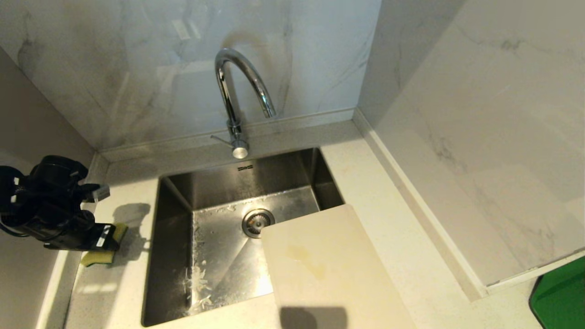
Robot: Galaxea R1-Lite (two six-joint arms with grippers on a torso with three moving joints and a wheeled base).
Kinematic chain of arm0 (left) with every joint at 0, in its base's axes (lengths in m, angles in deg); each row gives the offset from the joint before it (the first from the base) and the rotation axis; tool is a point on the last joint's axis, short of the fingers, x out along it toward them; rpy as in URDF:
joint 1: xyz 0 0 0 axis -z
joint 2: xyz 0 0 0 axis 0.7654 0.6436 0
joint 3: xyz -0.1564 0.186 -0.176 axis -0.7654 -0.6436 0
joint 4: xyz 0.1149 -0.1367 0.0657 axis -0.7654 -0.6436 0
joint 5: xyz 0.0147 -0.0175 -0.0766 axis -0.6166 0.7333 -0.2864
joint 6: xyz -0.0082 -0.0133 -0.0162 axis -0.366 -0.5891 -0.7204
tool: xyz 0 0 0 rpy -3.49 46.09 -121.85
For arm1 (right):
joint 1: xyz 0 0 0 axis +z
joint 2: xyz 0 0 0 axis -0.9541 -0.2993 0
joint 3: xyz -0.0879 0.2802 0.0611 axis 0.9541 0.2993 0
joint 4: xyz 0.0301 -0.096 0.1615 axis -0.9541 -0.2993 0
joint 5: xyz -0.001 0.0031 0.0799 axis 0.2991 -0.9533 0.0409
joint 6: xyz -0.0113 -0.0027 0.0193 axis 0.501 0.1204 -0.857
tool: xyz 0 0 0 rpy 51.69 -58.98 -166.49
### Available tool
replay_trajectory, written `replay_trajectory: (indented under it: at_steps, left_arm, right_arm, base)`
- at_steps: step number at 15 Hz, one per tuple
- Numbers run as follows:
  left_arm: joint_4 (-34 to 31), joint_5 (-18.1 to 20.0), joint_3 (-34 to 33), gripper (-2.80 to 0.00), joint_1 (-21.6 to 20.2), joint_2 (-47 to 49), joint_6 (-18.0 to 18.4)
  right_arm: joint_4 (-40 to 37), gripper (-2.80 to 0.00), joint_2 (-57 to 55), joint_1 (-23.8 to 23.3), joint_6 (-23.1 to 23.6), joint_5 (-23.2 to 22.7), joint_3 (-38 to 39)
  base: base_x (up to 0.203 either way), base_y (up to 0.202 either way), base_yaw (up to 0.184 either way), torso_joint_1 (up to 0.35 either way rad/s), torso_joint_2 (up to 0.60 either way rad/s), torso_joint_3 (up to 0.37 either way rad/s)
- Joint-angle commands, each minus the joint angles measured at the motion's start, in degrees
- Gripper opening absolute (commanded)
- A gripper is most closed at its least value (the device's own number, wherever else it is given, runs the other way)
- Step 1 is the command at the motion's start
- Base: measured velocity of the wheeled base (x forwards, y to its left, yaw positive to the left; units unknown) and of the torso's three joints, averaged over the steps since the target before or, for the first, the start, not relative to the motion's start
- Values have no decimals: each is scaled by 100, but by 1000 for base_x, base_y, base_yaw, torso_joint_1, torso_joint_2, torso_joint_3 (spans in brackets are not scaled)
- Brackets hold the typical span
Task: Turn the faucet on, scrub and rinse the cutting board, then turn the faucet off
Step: Turn on the tap
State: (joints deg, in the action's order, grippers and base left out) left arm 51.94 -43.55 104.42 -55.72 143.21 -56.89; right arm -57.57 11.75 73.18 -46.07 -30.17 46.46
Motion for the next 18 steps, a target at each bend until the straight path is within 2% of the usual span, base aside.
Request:
replay_trajectory:
  at_steps: [1,10,12,15,16,17,18]
  left_arm:
    - [-13,2,109,0,-2,142,4]
    - [-49,21,64,0,12,-83,6]
    - [-64,145,87,0,66,-245,185]
    - [-30,620,242,0,196,-435,537]
    - [-27,623,249,0,287,-452,594]
    - [-22,619,261,-280,460,-472,604]
    - [-1,637,302,-280,595,-487,608]
  right_arm:
    - [1,0,9,2,-5,2,9]
    - [1,0,9,2,-5,2,9]
    - [1,0,9,2,-5,2,9]
    - [1,0,9,2,-5,2,9]
    - [1,0,9,2,-5,2,9]
    - [1,0,9,2,-5,2,9]
    - [1,0,9,2,-5,2,9]
  base:
    - [0,0,0,0,0,0]
    - [0,0,0,0,0,0]
    - [0,0,0,0,0,0]
    - [0,0,0,0,0,0]
    - [0,0,0,0,0,0]
    - [0,0,0,0,0,0]
    - [0,0,0,0,0,0]
